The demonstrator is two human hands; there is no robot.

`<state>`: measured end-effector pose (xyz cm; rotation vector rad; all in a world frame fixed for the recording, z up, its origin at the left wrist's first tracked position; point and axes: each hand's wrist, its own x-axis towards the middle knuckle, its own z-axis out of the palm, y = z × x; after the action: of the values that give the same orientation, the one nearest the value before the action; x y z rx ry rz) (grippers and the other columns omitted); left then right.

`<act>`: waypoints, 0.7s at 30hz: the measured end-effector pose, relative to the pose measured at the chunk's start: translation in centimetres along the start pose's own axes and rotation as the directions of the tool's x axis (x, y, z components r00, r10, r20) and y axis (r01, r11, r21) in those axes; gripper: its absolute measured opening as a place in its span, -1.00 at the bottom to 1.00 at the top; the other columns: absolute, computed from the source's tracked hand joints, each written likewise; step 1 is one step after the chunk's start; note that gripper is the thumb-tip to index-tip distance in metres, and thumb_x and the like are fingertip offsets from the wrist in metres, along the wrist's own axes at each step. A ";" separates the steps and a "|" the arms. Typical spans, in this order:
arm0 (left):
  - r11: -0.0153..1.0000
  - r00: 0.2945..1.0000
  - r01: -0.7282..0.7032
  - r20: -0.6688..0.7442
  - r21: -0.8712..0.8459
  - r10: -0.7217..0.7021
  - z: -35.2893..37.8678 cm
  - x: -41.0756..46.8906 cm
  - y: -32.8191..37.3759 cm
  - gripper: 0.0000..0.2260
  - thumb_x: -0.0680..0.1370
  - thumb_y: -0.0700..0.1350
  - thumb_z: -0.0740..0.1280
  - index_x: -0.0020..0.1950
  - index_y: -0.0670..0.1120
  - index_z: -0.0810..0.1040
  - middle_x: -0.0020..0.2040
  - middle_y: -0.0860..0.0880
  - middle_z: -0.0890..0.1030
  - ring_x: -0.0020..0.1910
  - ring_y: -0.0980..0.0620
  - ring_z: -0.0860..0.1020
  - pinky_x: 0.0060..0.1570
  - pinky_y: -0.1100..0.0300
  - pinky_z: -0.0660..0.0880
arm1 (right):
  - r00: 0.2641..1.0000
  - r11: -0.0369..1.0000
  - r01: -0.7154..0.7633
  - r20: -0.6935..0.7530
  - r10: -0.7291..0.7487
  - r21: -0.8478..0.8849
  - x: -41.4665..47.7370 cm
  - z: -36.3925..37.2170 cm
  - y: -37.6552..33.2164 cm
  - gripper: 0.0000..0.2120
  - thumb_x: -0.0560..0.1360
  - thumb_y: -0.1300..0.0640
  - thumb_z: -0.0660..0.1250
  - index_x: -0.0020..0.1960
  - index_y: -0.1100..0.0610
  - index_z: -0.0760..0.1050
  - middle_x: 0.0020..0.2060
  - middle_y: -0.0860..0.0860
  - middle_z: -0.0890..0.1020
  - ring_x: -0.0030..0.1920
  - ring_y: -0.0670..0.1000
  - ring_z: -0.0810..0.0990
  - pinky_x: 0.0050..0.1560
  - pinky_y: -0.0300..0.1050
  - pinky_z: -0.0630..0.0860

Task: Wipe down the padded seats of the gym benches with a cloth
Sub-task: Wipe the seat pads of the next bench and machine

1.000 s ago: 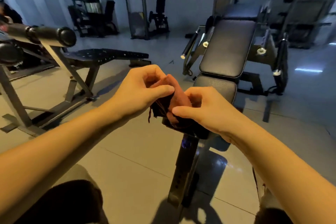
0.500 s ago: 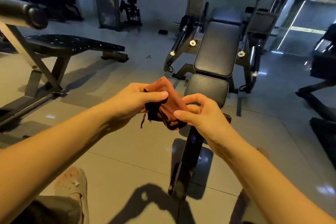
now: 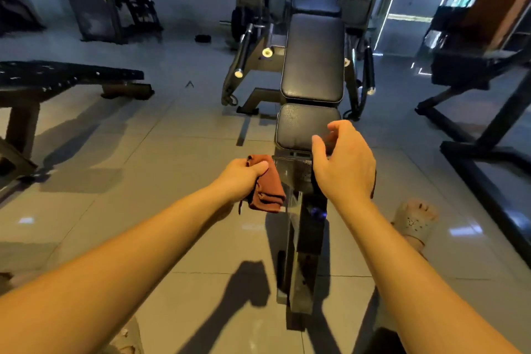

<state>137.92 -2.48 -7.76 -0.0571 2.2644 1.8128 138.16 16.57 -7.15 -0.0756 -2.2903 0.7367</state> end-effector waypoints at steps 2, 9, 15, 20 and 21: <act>0.995 0.997 -0.066 -0.040 -0.070 0.063 0.9 0.6 -0.7 -0.89 0.69 -0.07 0.25 0.01 -0.01 0.54 0.06 -0.11 0.66 0.07 -0.12 0.63 0.10 -0.01 0.57 | 1.000 0.997 0.001 -0.013 -0.003 -0.079 -0.2 0.0 -0.3 -0.67 0.62 -0.11 0.29 0.27 0.07 0.46 0.01 -0.04 0.59 -0.01 -0.03 0.54 -0.02 -0.05 0.50; 0.977 0.976 -0.206 -0.081 -0.052 0.202 2.5 2.2 -2.0 -0.90 0.64 -0.05 0.33 0.11 -0.03 0.57 0.02 -0.05 0.65 0.03 -0.07 0.61 0.02 -0.01 0.59 | 0.997 0.980 -0.078 -0.010 0.078 -0.183 -0.5 0.2 -0.5 -0.68 0.62 -0.11 0.28 0.26 0.06 0.47 0.06 -0.01 0.62 0.03 0.01 0.58 -0.04 -0.08 0.48; 0.936 0.922 -0.352 -0.163 0.026 0.351 3.7 3.7 -4.6 -0.98 0.65 -0.01 0.32 0.05 0.11 0.50 -0.06 0.11 0.59 -0.06 0.11 0.58 -0.26 0.28 0.47 | 0.992 0.974 -0.114 -0.068 0.103 -0.193 -1.0 0.6 -0.4 -0.73 0.62 -0.08 0.29 0.22 0.05 0.49 0.03 -0.05 0.64 0.01 -0.03 0.59 -0.06 -0.13 0.48; 0.975 0.951 -0.220 -0.227 -0.024 0.209 4.0 5.6 -4.3 -0.90 0.65 -0.04 0.32 0.12 -0.01 0.57 -0.06 0.04 0.61 -0.03 0.01 0.61 -0.36 0.35 0.38 | 0.990 0.978 -0.108 -0.107 0.090 -0.179 -1.1 0.7 -0.3 -0.76 0.62 -0.04 0.30 0.19 0.07 0.51 0.01 -0.03 0.64 -0.02 -0.06 0.56 -0.07 -0.15 0.46; 0.967 0.941 -0.252 -0.241 -0.036 0.236 4.2 4.9 -4.2 -0.92 0.65 -0.04 0.33 0.11 0.01 0.57 -0.04 0.04 0.62 -0.03 0.03 0.61 -0.35 0.36 0.42 | 0.990 0.978 -0.109 -0.113 0.090 -0.180 -1.2 0.6 -0.4 -0.77 0.62 -0.04 0.30 0.19 0.07 0.51 0.01 -0.03 0.64 -0.03 -0.07 0.56 -0.07 -0.15 0.47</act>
<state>134.57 1.23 -13.70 -0.0019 2.4655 2.1082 138.67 15.63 -8.04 -0.3108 -2.2624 0.5529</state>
